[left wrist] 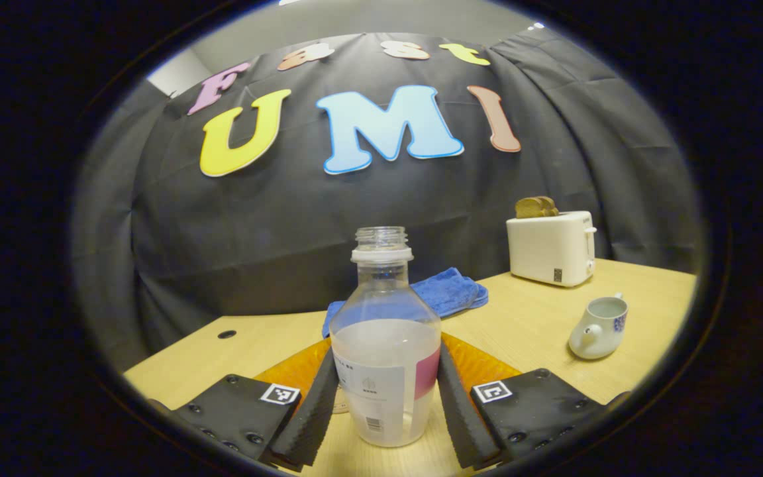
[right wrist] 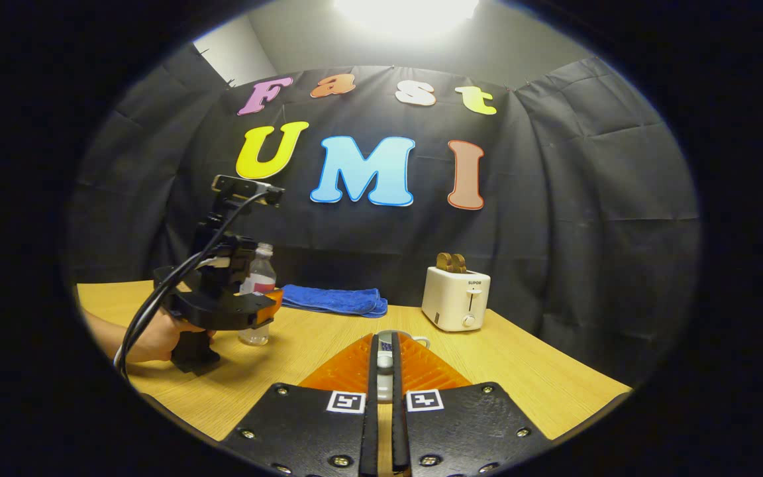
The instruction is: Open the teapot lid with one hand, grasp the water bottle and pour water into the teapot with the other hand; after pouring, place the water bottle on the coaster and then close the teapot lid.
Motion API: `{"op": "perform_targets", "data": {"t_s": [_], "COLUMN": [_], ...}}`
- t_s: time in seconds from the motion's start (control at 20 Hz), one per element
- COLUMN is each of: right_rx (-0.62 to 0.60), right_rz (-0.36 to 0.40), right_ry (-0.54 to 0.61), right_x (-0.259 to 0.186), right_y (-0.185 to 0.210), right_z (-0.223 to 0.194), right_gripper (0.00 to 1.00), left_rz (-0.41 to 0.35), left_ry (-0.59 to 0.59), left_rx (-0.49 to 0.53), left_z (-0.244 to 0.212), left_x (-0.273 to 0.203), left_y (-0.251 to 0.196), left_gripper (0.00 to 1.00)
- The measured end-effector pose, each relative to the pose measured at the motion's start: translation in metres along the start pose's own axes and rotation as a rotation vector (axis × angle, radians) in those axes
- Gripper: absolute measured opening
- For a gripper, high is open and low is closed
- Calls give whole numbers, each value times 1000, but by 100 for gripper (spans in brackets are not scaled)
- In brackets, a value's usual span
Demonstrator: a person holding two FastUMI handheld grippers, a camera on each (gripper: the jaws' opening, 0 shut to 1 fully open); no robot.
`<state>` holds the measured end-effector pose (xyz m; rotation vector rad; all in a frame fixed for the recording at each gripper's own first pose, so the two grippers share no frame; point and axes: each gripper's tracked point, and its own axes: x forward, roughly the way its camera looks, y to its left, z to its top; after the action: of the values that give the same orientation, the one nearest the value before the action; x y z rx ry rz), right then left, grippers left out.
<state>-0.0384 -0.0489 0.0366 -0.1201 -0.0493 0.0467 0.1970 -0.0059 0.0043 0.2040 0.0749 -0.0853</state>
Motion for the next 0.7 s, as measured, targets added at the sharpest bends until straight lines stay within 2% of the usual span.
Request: {"op": "perform_targets", "data": {"t_s": [0.2,0.4,0.7], "right_rx": [38,81,112], "right_rz": [11,18,17], "right_ry": [25,64,103], "right_x": [-24,-35,-44], "right_y": [0,1,-2], "right_z": [-10,-28,-45], "right_gripper": [8,8,8], "left_rz": [-27,29,-47], "left_ry": [9,-11,43], "left_rx": [147,339,532], "left_z": [10,24,14], "left_x": [3,6,13], "left_y": [-21,-22,-59], "left_gripper": [85,85,85]}}
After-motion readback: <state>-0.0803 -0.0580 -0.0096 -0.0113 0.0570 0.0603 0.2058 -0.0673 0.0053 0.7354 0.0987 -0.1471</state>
